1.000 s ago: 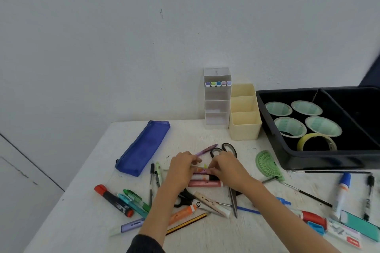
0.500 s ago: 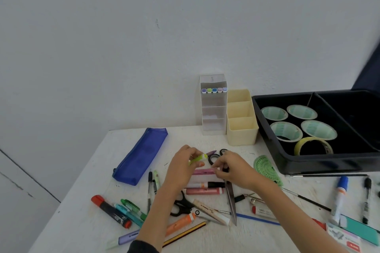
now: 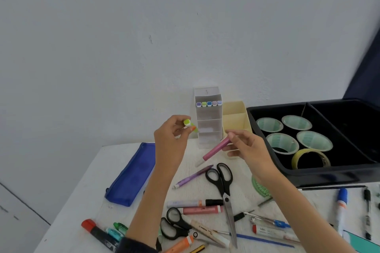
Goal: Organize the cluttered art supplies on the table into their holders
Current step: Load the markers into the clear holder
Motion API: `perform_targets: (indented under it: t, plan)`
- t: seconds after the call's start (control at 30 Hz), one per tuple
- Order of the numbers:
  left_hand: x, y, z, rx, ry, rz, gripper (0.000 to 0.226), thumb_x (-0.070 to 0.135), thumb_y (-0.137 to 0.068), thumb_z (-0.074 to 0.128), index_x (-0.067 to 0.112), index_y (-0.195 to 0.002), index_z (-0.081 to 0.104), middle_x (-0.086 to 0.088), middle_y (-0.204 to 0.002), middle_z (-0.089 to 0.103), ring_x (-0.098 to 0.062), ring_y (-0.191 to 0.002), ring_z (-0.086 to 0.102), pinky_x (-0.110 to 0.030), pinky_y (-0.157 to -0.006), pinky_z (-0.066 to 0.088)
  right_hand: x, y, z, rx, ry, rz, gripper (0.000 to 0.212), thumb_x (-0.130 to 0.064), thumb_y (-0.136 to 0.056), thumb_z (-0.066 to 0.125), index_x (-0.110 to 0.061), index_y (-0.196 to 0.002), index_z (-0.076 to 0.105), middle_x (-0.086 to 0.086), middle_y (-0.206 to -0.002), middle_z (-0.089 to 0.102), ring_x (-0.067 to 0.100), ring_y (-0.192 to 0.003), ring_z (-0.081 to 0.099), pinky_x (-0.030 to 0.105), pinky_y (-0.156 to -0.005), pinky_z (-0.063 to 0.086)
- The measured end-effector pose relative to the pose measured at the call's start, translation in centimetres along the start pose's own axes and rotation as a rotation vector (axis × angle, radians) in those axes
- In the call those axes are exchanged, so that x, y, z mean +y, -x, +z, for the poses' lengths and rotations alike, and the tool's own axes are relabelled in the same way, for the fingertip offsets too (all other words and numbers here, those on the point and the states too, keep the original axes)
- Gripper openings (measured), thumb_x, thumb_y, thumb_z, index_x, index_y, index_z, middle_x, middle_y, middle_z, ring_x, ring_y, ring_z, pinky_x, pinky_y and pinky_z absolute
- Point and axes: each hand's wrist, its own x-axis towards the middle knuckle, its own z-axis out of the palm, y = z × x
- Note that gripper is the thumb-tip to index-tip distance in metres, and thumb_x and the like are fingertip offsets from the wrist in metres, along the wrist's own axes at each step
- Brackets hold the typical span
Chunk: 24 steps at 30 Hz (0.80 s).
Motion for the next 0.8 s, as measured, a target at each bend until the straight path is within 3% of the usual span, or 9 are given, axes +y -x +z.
perform_targets:
  t: [0.27,0.47,0.67,0.8]
  plan:
    - [-0.3,-1.5,2.0,-0.015,0.052,0.094,0.016,0.001,-0.081,0.069,0.007,-0.095,0.069,-0.003,-0.085,0.072,-0.003,-0.078,0.068,-0.010,-0.071,0.049,-3.0,-1.7,-0.8,0.164,0.116,-0.202,0.020,-0.003,-0.077,0.072,-0.012,-0.095,0.069,0.009,-0.085,0.069,0.018,-0.070,0.071,0.016,-0.065,0.053]
    - [-1.4,-2.4,3.6,-0.028,0.048,0.121,0.019,0.002,-0.081,0.069,0.014,-0.095,0.070,-0.001,-0.090,0.072,-0.004,-0.080,0.067,-0.012,-0.074,0.050,-4.0,-3.2,-1.1,0.334,0.297,-0.326,0.016,-0.019,-0.072,0.080,-0.014,-0.083,0.070,-0.001,-0.072,0.070,0.014,-0.067,0.067,0.022,-0.066,0.054]
    - [-2.7,-3.4,4.8,-0.053,0.004,0.159,0.023,0.001,-0.081,0.068,0.020,-0.096,0.070,0.005,-0.093,0.070,-0.004,-0.084,0.065,-0.010,-0.077,0.049,-4.0,-4.1,-0.4,0.222,0.319,-0.425,0.014,-0.003,-0.079,0.071,-0.009,-0.091,0.065,-0.016,-0.074,0.070,0.007,-0.068,0.066,0.021,-0.067,0.054]
    - [-3.6,-4.0,5.8,-0.095,-0.020,0.192,0.021,0.000,-0.081,0.067,0.014,-0.097,0.071,0.006,-0.094,0.070,-0.003,-0.086,0.065,-0.011,-0.078,0.049,-2.8,-5.0,-0.3,0.268,0.435,-0.551,0.021,0.001,-0.078,0.069,-0.013,-0.094,0.071,-0.002,-0.079,0.062,0.010,-0.066,0.061,0.014,-0.062,0.051]
